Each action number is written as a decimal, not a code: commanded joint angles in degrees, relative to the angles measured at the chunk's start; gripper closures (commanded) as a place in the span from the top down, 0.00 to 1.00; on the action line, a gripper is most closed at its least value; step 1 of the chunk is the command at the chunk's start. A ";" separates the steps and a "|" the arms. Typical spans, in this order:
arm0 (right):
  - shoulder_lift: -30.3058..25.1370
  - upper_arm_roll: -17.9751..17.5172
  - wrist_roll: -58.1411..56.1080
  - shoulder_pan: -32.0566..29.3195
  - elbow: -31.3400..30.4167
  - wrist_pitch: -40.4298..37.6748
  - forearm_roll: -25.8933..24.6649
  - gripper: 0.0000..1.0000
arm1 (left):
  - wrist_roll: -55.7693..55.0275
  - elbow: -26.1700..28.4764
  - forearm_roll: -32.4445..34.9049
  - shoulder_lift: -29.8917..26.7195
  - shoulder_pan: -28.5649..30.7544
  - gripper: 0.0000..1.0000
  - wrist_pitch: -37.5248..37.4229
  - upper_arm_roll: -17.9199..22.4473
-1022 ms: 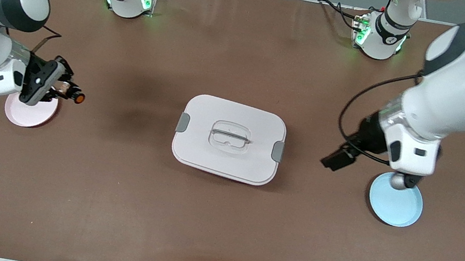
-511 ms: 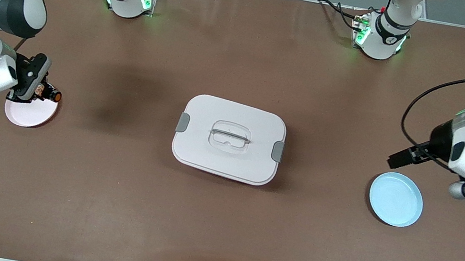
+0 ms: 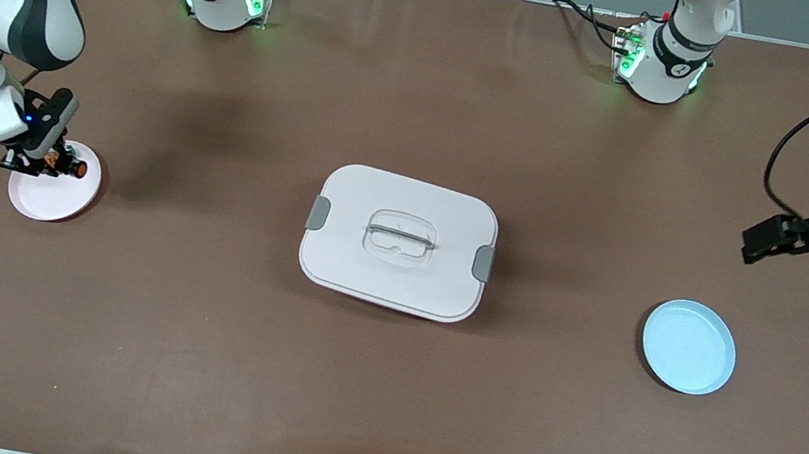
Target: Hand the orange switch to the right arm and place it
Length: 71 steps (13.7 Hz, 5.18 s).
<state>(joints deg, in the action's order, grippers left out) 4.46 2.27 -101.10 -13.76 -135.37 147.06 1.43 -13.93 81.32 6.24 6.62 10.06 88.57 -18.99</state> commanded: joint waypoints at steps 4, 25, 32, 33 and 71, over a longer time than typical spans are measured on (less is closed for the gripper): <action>8.18 -1.30 -5.42 -6.80 -2.36 10.96 -0.72 0.00 | 7.25 10.61 -2.72 -11.45 -10.75 1.00 0.20 13.09; 19.53 -1.56 -8.76 -7.51 6.26 11.85 -0.11 0.00 | 8.31 8.95 -4.22 -10.58 -10.85 1.00 -2.26 13.01; 19.45 -1.56 -8.06 -6.98 7.66 10.28 4.37 1.00 | 8.31 8.95 -4.30 -10.75 -10.85 1.00 -3.14 12.83; 19.36 -1.56 -7.80 -6.72 9.23 7.66 4.64 1.00 | 8.31 8.95 -4.30 -10.84 -10.85 1.00 -3.14 12.83; 1.70 -1.65 99.43 11.56 50.29 -60.57 -2.22 1.00 | 8.13 9.82 -4.83 -13.04 -10.85 1.00 -4.54 12.48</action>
<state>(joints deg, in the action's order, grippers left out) 6.32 1.09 -4.61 -2.19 -86.20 88.25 -0.15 -6.88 90.41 2.25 -4.50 -0.72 85.08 -6.65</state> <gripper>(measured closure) 0.000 0.000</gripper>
